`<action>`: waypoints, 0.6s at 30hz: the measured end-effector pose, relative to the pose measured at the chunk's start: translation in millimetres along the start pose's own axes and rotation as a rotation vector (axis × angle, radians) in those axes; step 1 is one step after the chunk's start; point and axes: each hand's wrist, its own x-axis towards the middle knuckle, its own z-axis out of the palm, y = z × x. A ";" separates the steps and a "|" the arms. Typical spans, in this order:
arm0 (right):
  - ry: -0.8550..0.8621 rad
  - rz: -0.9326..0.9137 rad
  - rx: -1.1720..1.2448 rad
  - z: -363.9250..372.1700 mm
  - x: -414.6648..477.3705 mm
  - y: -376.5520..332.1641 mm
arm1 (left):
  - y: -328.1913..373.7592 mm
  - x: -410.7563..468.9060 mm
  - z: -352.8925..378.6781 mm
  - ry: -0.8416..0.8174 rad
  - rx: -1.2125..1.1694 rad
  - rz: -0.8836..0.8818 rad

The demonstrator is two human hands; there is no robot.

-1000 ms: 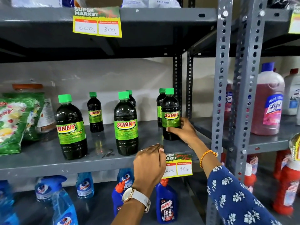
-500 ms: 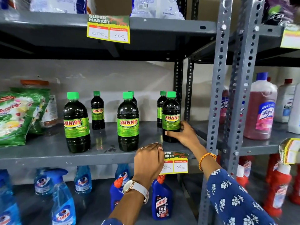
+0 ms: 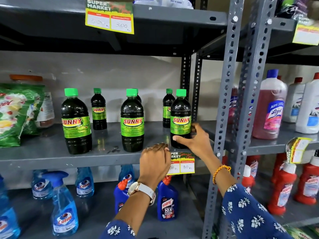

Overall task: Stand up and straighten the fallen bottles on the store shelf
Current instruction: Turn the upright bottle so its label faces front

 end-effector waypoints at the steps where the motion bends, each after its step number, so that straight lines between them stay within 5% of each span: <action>1: 0.007 -0.004 -0.002 -0.9 -0.4 -0.2 | 1.3 -0.3 -0.4 0.000 -0.007 0.001; 15: 0.040 -0.040 -0.027 2.3 1.6 4.0 | 1.1 0.2 -2.4 -0.063 0.002 0.031; 18: 0.129 -0.035 0.061 3.4 -3.5 7.7 | -4.8 1.2 -20.5 -0.071 -0.183 0.035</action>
